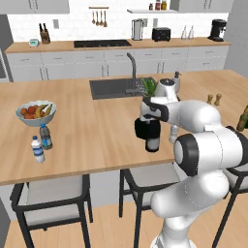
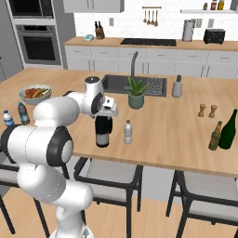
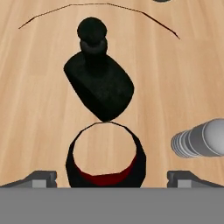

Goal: Move the plastic bottles in the middle to the plastics group, and the glass bottles in the middle to the glass group.

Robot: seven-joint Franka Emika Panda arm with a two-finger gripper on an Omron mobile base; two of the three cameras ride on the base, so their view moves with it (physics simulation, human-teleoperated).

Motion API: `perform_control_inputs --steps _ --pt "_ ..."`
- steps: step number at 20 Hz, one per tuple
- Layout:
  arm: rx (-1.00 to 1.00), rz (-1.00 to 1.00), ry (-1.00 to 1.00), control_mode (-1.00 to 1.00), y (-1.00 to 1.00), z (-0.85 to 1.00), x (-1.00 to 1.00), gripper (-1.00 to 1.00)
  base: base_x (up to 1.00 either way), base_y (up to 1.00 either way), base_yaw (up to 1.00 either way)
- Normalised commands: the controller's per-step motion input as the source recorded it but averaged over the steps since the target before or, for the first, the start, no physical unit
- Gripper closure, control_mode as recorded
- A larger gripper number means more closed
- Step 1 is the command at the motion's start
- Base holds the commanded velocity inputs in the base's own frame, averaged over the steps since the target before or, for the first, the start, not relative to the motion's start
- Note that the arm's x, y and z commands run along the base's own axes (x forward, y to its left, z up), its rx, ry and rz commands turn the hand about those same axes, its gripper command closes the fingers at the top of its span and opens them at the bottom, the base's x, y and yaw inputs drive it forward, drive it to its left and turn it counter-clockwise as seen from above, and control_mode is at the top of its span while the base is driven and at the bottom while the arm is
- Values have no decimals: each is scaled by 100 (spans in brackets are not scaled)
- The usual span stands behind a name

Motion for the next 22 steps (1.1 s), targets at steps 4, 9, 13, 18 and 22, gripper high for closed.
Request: perform_control_inputs --steps 4,9,13,18,22 --pt "0 0 -2 -100 0 0 0 -100 0 0 0" --pt "0 0 0 -100 0 0 0 -100 0 0 0" --pt "0 0 0 -100 0 0 0 100 0 0 0" --pt "0 0 0 -100 0 0 0 100 0 0 0" --pt "0 0 -1 -100 0 1 -5 100 0 0 0"
